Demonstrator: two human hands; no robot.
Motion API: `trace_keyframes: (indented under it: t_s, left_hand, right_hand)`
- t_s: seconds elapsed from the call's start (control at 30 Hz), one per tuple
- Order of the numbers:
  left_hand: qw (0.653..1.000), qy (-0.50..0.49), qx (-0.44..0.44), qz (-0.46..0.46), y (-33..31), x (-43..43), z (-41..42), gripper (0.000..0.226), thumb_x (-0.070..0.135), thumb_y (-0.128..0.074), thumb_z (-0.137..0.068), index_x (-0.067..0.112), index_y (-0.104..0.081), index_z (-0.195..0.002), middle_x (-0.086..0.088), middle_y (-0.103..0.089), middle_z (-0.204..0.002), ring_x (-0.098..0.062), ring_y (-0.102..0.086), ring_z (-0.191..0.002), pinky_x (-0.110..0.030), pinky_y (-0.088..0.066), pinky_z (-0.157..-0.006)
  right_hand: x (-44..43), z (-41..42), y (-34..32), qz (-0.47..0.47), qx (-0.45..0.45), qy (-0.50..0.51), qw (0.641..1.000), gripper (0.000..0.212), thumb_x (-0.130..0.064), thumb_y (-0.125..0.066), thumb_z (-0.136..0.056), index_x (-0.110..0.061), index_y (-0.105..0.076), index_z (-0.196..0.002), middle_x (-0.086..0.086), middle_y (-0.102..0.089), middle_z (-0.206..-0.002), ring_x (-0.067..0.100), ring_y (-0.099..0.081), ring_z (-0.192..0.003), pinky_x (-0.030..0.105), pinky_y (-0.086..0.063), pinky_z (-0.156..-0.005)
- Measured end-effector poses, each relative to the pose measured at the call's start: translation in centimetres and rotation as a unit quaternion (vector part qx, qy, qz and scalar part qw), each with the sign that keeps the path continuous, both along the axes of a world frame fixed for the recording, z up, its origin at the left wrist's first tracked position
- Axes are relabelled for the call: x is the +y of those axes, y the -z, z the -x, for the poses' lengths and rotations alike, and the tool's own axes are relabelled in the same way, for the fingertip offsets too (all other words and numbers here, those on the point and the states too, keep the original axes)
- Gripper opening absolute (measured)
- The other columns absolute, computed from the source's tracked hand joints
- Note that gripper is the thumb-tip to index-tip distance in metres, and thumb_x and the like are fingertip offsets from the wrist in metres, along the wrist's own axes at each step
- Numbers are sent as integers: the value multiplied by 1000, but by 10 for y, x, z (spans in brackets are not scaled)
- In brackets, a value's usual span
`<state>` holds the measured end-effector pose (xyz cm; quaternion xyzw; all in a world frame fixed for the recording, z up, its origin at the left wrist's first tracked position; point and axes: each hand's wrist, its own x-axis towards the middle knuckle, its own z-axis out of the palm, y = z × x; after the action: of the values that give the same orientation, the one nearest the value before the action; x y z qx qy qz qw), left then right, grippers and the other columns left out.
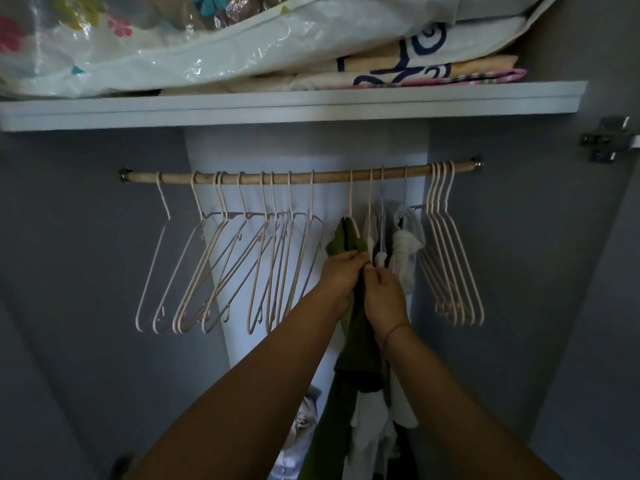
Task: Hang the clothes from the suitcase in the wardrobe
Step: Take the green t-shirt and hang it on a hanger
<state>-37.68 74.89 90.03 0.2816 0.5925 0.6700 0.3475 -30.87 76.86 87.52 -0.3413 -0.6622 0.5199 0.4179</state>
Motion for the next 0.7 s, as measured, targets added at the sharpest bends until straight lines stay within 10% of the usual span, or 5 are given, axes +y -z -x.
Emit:
trace_keyframes:
  t_s: [0.17,0.43,0.7]
  left_hand:
    - [1000,-14,21,10,19,-18,4,34,16,-54,-95,2,-56,-127,-18,-62,-119,-25,-61,-107,-32,-48,-96]
    - [989,-89,120,18,47,-113,-2,33,21,-57,-94,12,-58,-125,-8,-63,-108,-13,-61,-85,-19,-49,-74]
    - [968,-170,176,56,100,-276,-50,35,20,-67,-87,17,-60,-121,-1,-64,-95,-6,-60,-82,-6,-47,-66]
  right_hand:
    - [-8,-4,20,-42,-1,-13,999,25,-29,-43,-98,-9,-51,-112,6,-57,-103,21,-57,-98,25,-42,-79]
    - [-54,-13,42,-129,17,64,989,57,-26,-64,-86,-19,-38,-136,6,-36,-142,22,-36,-131,38,-34,-109]
    - [-173,-54,97,-105,48,-29,993,64,-20,-73,-80,-15,-40,-135,6,-39,-135,18,-43,-121,31,-40,-102]
